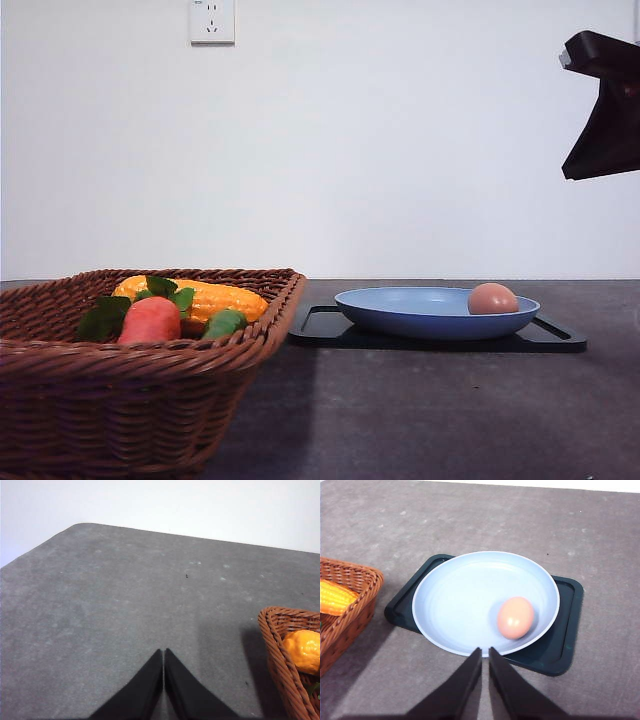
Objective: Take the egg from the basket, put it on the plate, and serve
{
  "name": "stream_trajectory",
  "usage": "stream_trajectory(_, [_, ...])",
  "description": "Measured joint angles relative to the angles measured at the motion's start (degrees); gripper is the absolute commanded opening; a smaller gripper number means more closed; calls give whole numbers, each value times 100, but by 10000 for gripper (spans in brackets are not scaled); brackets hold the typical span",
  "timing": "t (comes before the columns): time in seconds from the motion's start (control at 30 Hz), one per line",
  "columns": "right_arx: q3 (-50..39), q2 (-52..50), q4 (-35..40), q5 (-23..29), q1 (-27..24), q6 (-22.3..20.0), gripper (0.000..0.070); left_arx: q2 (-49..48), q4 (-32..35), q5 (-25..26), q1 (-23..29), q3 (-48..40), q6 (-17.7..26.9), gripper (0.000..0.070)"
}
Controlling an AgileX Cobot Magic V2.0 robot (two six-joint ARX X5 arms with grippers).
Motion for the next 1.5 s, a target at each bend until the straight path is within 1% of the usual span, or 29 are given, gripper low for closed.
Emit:
stream_trajectory(0.23, [0, -15, -9, 37, -2, -32, 0, 0, 0, 0, 0, 0, 0, 0])
stream_trajectory(0.4, [-44, -622, 21, 638, -132, -507, 0, 0, 0, 3, 0, 0, 0, 0])
stream_trajectory(0.47, [-151, -929, 106, 709, -293, -723, 0, 0, 0, 4, 0, 0, 0, 0])
stream_trajectory(0.57, [-558, -1496, 292, 668, -646, -959, 0, 0, 0, 4, 0, 0, 0, 0])
stream_trajectory(0.7, [-1295, -2448, 587, 283, -1290, -1055, 0, 0, 0, 4, 0, 0, 0, 0])
stream_trajectory(0.83, [-1836, -3311, 645, -165, -1854, -1061, 0, 0, 0, 4, 0, 0, 0, 0])
stream_trajectory(0.93, [-2134, -3776, 624, -446, -2112, -1059, 0, 0, 0, 4, 0, 0, 0, 0])
stream_trajectory(1.1, [-2177, -4223, -15, -518, -2223, -1058, 0, 0, 0, 4, 0, 0, 0, 0])
stream_trajectory(1.27, [-2172, -4219, -780, -556, -2221, -1049, 0, 0, 0, 6, 0, 0, 0, 0])
stream_trajectory(1.37, [-2173, -4207, -802, -648, -2217, -890, 0, 0, 0, 9, 0, 0, 0, 0])
stream_trajectory(1.5, [-2173, -4207, -792, -659, -2197, -301, 0, 0, -2, 9, 0, 0, 0, 0])
